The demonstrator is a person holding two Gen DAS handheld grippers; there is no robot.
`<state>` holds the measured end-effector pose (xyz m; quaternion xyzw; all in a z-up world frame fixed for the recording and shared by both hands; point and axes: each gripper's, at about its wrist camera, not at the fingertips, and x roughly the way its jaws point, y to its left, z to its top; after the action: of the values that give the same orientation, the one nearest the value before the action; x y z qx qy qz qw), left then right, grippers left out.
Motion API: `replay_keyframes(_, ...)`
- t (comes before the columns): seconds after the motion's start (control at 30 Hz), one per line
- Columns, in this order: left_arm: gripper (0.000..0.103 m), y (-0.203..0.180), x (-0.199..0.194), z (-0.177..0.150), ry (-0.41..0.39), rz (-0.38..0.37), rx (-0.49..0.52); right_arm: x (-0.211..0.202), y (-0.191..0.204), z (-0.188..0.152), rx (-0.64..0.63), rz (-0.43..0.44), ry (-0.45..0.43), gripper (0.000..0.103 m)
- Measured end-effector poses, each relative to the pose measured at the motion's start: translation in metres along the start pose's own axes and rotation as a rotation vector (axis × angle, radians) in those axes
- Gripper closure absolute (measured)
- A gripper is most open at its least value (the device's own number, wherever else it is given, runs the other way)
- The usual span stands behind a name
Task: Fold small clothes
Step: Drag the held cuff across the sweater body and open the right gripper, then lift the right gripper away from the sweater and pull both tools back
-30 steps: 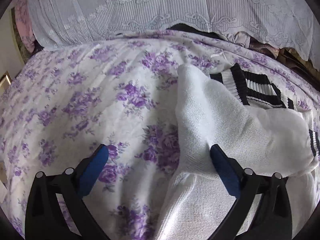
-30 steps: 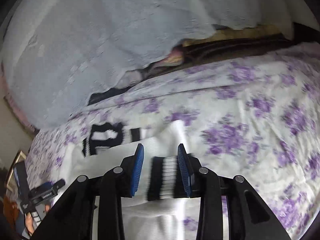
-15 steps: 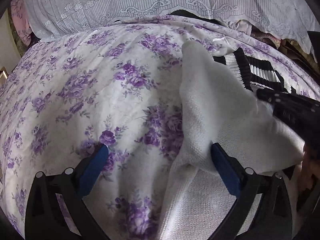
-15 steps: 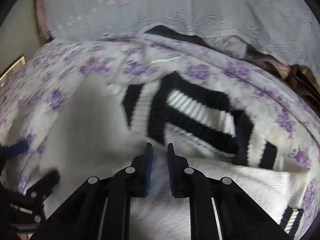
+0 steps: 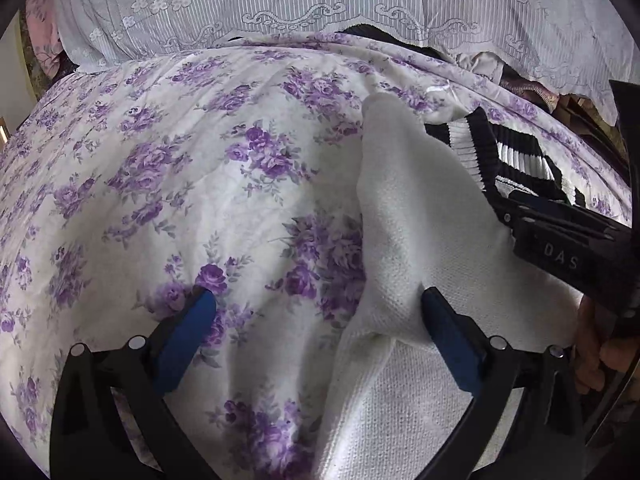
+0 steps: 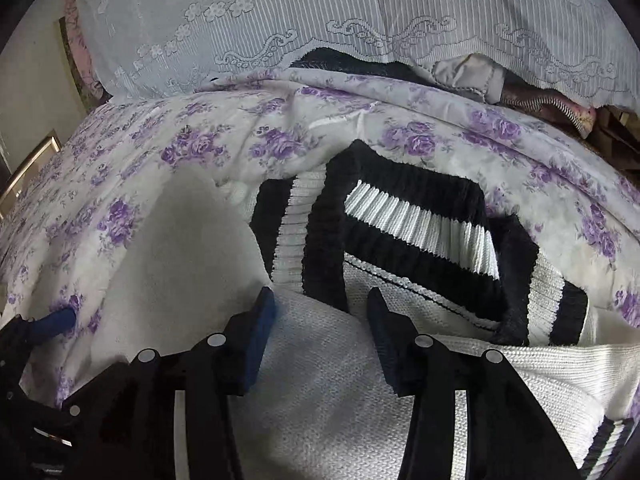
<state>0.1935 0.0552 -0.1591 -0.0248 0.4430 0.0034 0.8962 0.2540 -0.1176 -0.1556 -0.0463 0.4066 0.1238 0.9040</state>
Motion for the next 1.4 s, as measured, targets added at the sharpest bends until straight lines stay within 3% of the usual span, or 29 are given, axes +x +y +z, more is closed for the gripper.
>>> replay_keyframes(0.07, 0.004, -0.001, 0.000, 0.000, -0.001, 0.006, 0.005, -0.005, 0.009, 0.001, -0.045, -0.062, -0.027, 0.097)
replay_keyframes(0.17, 0.004, 0.000, 0.001, 0.000, 0.001, 0.002, 0.001, -0.012, -0.003, 0.002, 0.003, -0.095, -0.071, 0.097)
replay_keyframes(0.27, 0.004, -0.001, 0.001, 0.000, -0.001, 0.016, 0.013, -0.001, -0.020, 0.003, 0.077, -0.079, -0.028, 0.097)
replay_keyframes(0.37, 0.004, -0.001, 0.001, 0.000, -0.001, 0.021, 0.017, -0.001, -0.019, 0.004, 0.071, -0.093, -0.033, 0.094)
replay_keyframes(0.47, 0.004, 0.003, -0.003, 0.001, -0.016, 0.013, -0.006, -0.031, -0.020, -0.001, 0.099, -0.038, -0.142, 0.092)
replay_keyframes(0.6, 0.004, -0.001, -0.010, 0.004, -0.058, 0.081, 0.002, -0.063, -0.039, -0.019, 0.162, -0.022, -0.172, 0.092)
replay_keyframes(0.67, 0.004, -0.005, -0.005, 0.005, -0.042, 0.123, 0.020, -0.065, -0.052, -0.031, 0.194, 0.012, -0.117, 0.093)
replay_keyframes(0.73, 0.004, -0.004, -0.007, 0.005, -0.048, 0.144, 0.013, -0.050, -0.067, -0.048, 0.220, -0.050, -0.020, 0.097)
replay_keyframes(0.8, 0.004, -0.003, -0.009, 0.004, -0.052, 0.148, 0.009, -0.053, -0.091, -0.055, 0.331, 0.025, -0.034, 0.103)
replay_keyframes(0.9, 0.004, 0.001, -0.020, 0.004, -0.071, 0.118, -0.013, -0.083, -0.110, -0.063, 0.428, 0.012, -0.124, 0.103)
replay_keyframes(0.93, 0.004, 0.002, -0.027, 0.005, -0.096, 0.097, -0.024, -0.093, -0.111, -0.065, 0.417, 0.006, -0.147, 0.098)
replay_keyframes(1.03, 0.004, -0.008, -0.043, 0.011, -0.145, 0.011, 0.005, -0.107, -0.116, -0.076, 0.372, -0.063, -0.152, 0.098)
replay_keyframes(1.1, 0.004, -0.022, -0.035, 0.011, -0.122, -0.004, 0.064, -0.093, -0.135, -0.090, 0.415, -0.108, -0.079, 0.101)
replay_keyframes(1.17, 0.004, -0.035, -0.005, 0.004, -0.023, 0.060, 0.137, -0.089, -0.158, -0.107, 0.517, 0.005, -0.104, 0.103)
replay_keyframes(1.2, 0.004, -0.035, 0.003, 0.001, 0.007, 0.036, 0.129, -0.095, -0.163, -0.110, 0.558, 0.025, -0.120, 0.103)
replay_keyframes(1.33, 0.004, -0.012, -0.014, 0.004, -0.035, -0.007, 0.026, -0.133, -0.140, -0.119, 0.492, -0.076, -0.256, 0.097)
replay_keyframes(1.4, 0.004, -0.011, -0.015, 0.003, -0.033, -0.036, 0.023, -0.131, -0.134, -0.121, 0.467, -0.085, -0.224, 0.097)
